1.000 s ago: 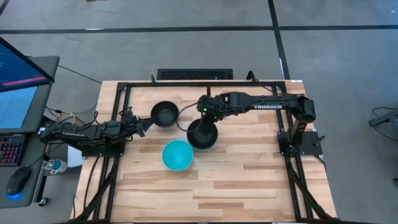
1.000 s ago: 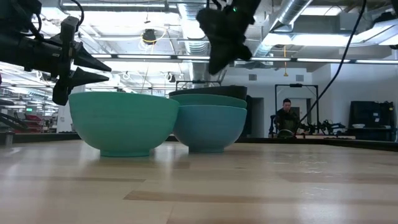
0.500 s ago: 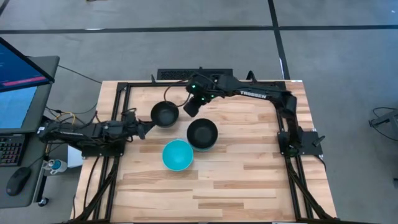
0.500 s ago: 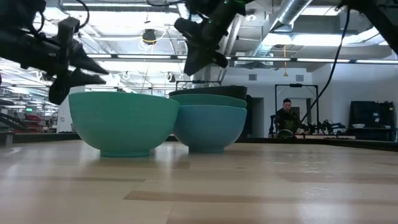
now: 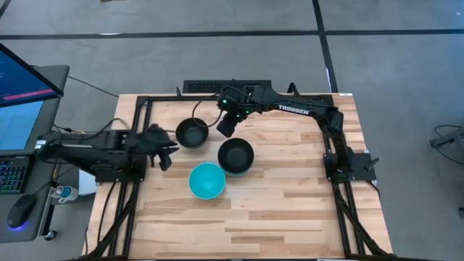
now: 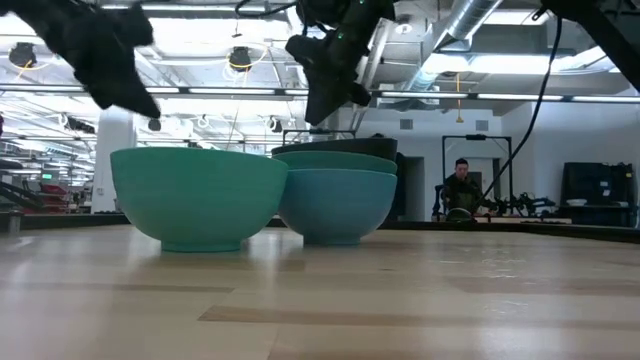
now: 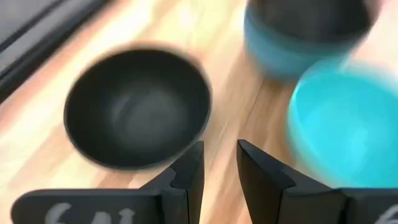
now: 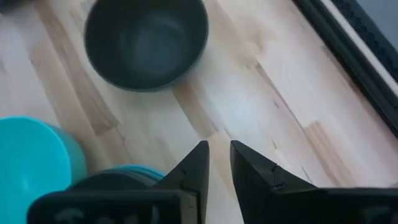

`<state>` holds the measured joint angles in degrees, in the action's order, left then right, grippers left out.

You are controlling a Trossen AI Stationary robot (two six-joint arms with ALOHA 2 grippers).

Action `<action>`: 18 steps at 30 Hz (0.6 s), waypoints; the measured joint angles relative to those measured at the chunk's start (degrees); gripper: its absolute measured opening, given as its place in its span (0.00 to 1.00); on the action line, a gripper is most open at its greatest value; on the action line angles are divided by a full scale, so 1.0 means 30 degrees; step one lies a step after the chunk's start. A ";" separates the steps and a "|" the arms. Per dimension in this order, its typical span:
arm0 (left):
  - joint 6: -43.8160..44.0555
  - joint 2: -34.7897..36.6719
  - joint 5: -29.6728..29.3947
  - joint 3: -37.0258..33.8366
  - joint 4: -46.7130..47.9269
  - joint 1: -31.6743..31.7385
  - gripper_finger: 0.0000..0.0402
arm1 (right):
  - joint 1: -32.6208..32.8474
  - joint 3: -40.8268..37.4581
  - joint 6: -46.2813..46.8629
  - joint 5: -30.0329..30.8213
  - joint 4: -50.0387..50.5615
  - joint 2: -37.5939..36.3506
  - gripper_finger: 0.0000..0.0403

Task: Nest bowls inside each other
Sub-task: Stack the black bowl on top of the right black bowl

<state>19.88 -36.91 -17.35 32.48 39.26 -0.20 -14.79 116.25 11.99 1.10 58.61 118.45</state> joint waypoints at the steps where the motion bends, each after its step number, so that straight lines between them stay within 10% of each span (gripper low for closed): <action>1: -0.0650 -0.0996 0.0401 0.0222 0.0212 0.0284 0.21 | 0.0006 0.0000 0.0000 0.0218 -0.0032 0.0000 0.22; 6: -0.3420 -0.5338 0.3171 0.1038 -0.0144 0.1524 0.21 | 0.0058 0.0007 0.0135 0.0593 0.0196 -0.0007 0.22; 18: -1.1107 -0.9212 0.2173 0.4530 0.1715 0.4201 0.21 | 0.0831 0.0000 0.0657 0.1227 0.1895 -0.0007 0.22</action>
<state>-13.44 -64.55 -10.83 46.07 44.40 12.40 -12.29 116.25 13.96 4.78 64.29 118.43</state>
